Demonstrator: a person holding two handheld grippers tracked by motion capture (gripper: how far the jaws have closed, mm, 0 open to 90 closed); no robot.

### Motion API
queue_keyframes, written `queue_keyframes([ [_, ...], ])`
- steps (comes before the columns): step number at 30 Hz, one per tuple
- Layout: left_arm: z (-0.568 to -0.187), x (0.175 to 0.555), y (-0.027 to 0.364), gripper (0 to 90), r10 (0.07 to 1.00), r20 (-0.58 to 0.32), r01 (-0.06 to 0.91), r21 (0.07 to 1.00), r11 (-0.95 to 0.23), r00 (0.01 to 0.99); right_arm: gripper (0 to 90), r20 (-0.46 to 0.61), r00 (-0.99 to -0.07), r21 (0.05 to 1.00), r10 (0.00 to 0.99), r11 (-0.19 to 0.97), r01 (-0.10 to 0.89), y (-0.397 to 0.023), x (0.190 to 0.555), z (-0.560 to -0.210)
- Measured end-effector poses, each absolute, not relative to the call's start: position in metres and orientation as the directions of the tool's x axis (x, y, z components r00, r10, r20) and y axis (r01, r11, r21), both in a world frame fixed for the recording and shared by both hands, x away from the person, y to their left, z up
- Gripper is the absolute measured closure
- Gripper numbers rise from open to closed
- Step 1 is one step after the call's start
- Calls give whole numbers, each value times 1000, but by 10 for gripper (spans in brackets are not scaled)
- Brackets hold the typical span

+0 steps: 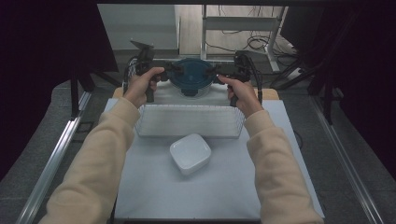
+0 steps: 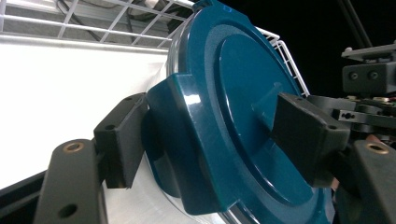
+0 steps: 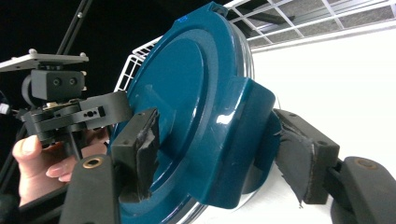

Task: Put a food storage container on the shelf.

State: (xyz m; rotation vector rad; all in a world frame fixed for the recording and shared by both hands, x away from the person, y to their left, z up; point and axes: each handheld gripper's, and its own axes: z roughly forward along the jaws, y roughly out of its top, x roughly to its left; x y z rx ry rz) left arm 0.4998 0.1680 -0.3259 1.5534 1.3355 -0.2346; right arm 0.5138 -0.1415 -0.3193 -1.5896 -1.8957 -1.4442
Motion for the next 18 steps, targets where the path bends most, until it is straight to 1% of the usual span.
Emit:
queue_keyframes([
  [2,-326,498,167,275,627,-679,803,580,138,383,317,713,-370,519,595,-93,850,-140,513,-319],
  [3,-325,496,166,206,656,-644,783,608,127,394,281,689,-393,542,609,-72,838,-138,511,-318],
  [4,-322,493,164,206,697,-601,765,633,117,391,281,689,-393,542,609,-72,838,-138,511,-318],
  [5,-319,490,162,171,724,-564,744,660,106,397,221,646,-420,578,637,-50,814,-134,508,-315],
  [6,-316,487,161,171,737,-540,727,680,96,407,221,646,-420,578,637,-50,814,-134,508,-315],
  [7,-314,484,160,135,751,-515,713,696,84,414,144,586,-444,637,678,-47,770,-132,504,-311],
  [8,-312,480,159,135,769,-485,695,715,75,416,144,586,-444,637,678,-47,770,-132,504,-311],
  [9,-309,473,159,123,814,-406,661,750,37,415,107,564,-454,665,690,-54,745,-132,499,-306],
  [10,-309,473,159,126,814,-406,661,750,37,415,107,564,-454,665,690,-54,745,-132,499,-306],
  [11,-306,466,162,133,836,-359,637,770,14,416,90,544,-471,687,694,-47,725,-134,494,-301],
  [13,-305,462,164,147,838,-352,628,778,14,417,85,531,-483,700,696,-39,713,-135,491,-299],
  [15,-303,452,168,196,826,-361,606,795,30,433,84,475,-515,738,713,-4,675,-137,482,-295],
  [16,-303,442,172,203,806,-363,597,802,16,467,89,427,-542,774,724,17,633,-141,472,-293],
  [18,-303,436,173,203,799,-363,588,809,14,480,97,410,-553,787,725,24,617,-143,467,-293],
])
